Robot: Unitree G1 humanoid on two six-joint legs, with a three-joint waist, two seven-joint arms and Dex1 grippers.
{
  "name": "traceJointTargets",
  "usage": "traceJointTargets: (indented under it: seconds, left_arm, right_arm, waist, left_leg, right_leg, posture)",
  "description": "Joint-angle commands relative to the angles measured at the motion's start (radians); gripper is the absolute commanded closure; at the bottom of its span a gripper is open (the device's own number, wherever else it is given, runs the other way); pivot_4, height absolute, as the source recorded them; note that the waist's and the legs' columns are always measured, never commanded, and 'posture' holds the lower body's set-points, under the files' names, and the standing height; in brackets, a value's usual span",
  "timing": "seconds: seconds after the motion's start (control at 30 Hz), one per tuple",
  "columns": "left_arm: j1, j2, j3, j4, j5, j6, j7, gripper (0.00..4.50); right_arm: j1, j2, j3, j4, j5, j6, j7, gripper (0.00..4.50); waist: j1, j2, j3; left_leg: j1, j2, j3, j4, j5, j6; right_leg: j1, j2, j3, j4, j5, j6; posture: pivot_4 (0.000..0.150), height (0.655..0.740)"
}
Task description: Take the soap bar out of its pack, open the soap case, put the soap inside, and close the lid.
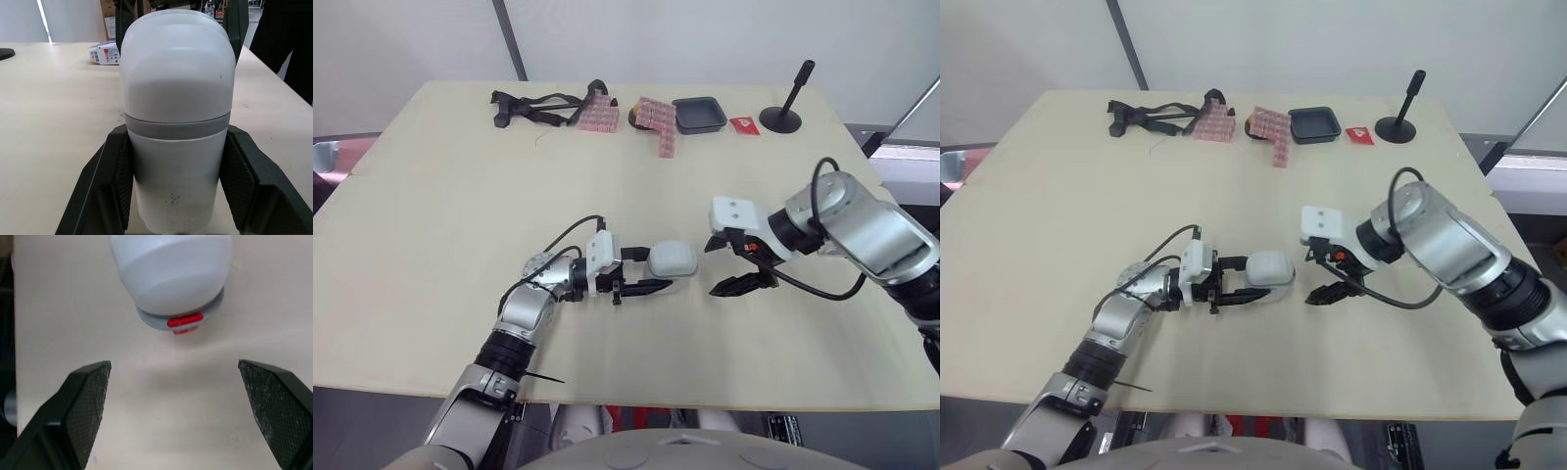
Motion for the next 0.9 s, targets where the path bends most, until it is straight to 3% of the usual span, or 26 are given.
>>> traceJointTargets:
  seconds: [0.03, 0.17, 0.43, 0.63, 0.9]
  left_arm:
    - [0.001, 0.014, 0.014, -0.013, -0.015, -0.011, -0.007, 2.29]
    - [0.001, 0.016, 0.018, -0.013, -0.019, -0.013, -0.009, 2.29]
    - [0.008, 0.016, 0.016, -0.026, -0.029, -0.006, -0.01, 2.29]
    - [0.01, 0.019, 0.015, -0.034, -0.032, -0.001, -0.013, 2.29]
    - [0.01, 0.027, 0.016, -0.036, -0.034, -0.001, -0.013, 2.29]
  right_arm:
    - [0.08, -0.001, -0.13, 0.051, 0.045, -0.13, -0.006, 0.03]
    - [0.233, 0.031, -0.261, 0.141, 0.073, -0.34, -0.013, 0.03]
    - [0.44, 0.07, -0.397, 0.274, 0.096, -0.686, 0.049, 2.55]
    - [0.499, 0.102, -0.462, 0.299, 0.163, -0.771, 0.087, 4.48]
    - [0.476, 0.145, -0.502, 0.223, 0.242, -0.717, 0.031, 4.48]
  waist:
    - [0.002, 0.0, 0.0]
    - [0.005, 0.0, 0.0]
    - [-0.002, 0.0, 0.0]
    - [-0.004, 0.0, 0.0]
    - [-0.006, 0.0, 0.0]
  left_leg:
    - [0.0, 0.0, 0.0, 0.0, 0.0, 0.0]
    - [-0.001, 0.0, 0.0, 0.0, 0.0, 0.0]
    - [-0.001, 0.0, 0.0, 0.0, 0.0, 0.001]
    - [-0.001, 0.0, 0.0, 0.0, 0.0, 0.001]
    - [-0.001, 0.0, 0.0, 0.0, -0.001, 0.001]
  right_leg:
    - [0.0, 0.0, 0.0, 0.0, 0.0, 0.0]
    - [0.0, 0.0, 0.0, -0.001, 0.0, 0.0]
    - [0.0, 0.0, 0.0, -0.002, 0.0, 0.0]
    - [0.0, 0.0, -0.001, -0.003, 0.0, 0.0]
    - [0.0, 0.0, -0.001, -0.003, 0.0, 0.0]
  posture:
    - [0.15, 0.74]
    - [0.15, 0.74]
    - [0.15, 0.74]
    - [0.15, 0.74]
    - [0.15, 0.74]
